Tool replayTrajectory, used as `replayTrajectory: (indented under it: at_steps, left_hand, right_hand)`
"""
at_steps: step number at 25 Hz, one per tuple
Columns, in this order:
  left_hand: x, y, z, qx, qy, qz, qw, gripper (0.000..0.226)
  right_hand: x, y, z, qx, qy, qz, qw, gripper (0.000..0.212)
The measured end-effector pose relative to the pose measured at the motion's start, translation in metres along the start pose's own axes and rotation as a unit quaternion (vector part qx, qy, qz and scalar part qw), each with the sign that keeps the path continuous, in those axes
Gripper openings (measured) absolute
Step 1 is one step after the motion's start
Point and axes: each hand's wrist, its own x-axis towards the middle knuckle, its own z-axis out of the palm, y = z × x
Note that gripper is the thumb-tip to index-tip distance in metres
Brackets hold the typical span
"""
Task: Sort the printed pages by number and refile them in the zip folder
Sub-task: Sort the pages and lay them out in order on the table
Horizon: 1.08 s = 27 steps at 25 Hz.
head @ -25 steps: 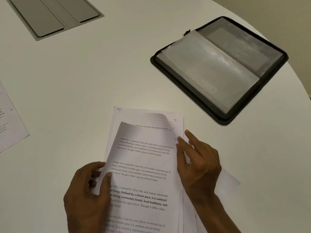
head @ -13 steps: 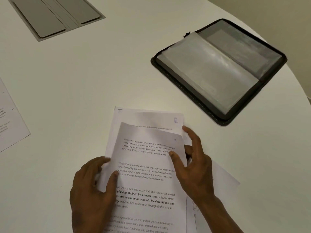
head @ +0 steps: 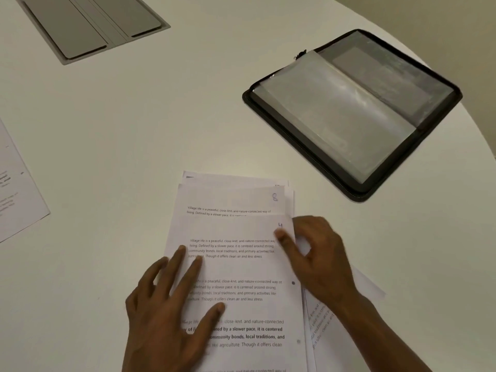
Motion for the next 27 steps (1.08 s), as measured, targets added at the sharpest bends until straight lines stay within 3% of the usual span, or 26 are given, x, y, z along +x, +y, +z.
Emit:
replayTrajectory:
  at_steps: [3, 6, 9, 16, 21, 24, 27]
  left_hand:
    - [-0.002, -0.007, 0.002, -0.003, 0.004, 0.003, 1.000, 0.080]
    - [-0.004, -0.008, 0.002, -0.007, 0.012, 0.009, 1.000, 0.081]
    - [-0.006, -0.007, 0.002, -0.009, 0.015, 0.002, 1.000, 0.081]
    - [-0.006, -0.010, 0.003, -0.013, 0.012, 0.010, 1.000, 0.081]
    - [-0.007, -0.010, 0.003, -0.015, 0.013, 0.010, 1.000, 0.080]
    - [-0.006, -0.009, 0.002, -0.014, 0.008, 0.010, 1.000, 0.080]
    - [-0.006, -0.011, 0.002, -0.014, 0.002, 0.011, 1.000, 0.081]
  right_hand:
    - [0.034, 0.015, -0.009, -0.007, 0.046, 0.066, 0.997, 0.026]
    - [0.058, 0.023, -0.005, -0.091, -0.016, 0.066, 0.994, 0.037]
    - [0.070, 0.023, -0.007, -0.103, -0.043, 0.069, 0.991, 0.038]
    - [0.086, 0.021, -0.017, -0.007, -0.061, 0.143, 0.988, 0.015]
    - [0.101, 0.019, -0.016, 0.010, -0.057, 0.163, 0.985, 0.021]
    - [0.104, 0.017, -0.015, 0.047, -0.049, 0.196, 0.978, 0.013]
    - [0.104, 0.014, -0.015, 0.013, -0.047, 0.181, 0.982, 0.008]
